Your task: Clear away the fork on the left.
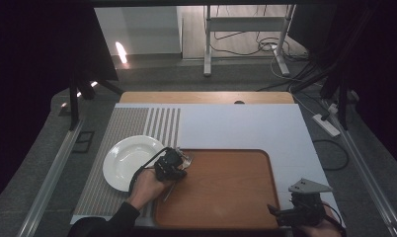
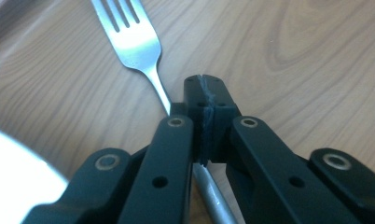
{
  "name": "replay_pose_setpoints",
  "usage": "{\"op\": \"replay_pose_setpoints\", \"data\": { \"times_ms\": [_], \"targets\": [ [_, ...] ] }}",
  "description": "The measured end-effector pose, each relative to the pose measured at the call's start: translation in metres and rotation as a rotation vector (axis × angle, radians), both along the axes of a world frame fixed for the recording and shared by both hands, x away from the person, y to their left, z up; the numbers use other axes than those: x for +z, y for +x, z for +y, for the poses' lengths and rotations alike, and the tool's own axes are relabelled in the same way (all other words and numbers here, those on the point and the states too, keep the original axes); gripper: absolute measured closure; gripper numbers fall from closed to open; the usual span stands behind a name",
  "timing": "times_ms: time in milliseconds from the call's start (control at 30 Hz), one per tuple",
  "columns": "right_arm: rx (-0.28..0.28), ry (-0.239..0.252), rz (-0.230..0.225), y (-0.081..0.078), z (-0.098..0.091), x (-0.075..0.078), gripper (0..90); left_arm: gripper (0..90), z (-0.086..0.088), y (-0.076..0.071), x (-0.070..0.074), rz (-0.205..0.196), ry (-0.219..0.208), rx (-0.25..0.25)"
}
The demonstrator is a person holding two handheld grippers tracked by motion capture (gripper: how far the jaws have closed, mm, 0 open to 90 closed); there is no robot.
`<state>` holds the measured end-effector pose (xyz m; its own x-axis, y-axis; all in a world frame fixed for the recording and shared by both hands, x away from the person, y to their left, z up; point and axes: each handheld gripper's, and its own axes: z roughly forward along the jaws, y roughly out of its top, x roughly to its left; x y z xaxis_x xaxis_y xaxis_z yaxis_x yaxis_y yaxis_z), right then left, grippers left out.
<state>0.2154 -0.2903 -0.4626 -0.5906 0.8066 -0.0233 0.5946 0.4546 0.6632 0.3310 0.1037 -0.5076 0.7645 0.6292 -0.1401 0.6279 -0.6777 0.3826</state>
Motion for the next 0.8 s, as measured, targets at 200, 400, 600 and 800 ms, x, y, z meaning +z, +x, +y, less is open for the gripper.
{"op": "replay_pose_setpoints", "data": {
  "times_ms": [200,400,600,800],
  "targets": [
    [0.001,-0.001,-0.002,0.000,0.000,0.000,0.0,89.1,0.009,0.003,0.000,0.008,0.003,0.025],
    [0.003,-0.001,-0.001,0.000,0.000,0.000,0.0,89.1,0.015,0.002,0.000,0.009,0.012,0.046],
    [0.004,-0.001,0.004,0.000,0.000,0.000,0.0,89.0,0.020,0.002,0.000,0.012,0.018,0.068],
    [0.006,0.000,0.005,0.000,0.000,0.000,0.0,89.0,0.025,0.002,0.000,0.023,0.012,0.096]
  ]
}}
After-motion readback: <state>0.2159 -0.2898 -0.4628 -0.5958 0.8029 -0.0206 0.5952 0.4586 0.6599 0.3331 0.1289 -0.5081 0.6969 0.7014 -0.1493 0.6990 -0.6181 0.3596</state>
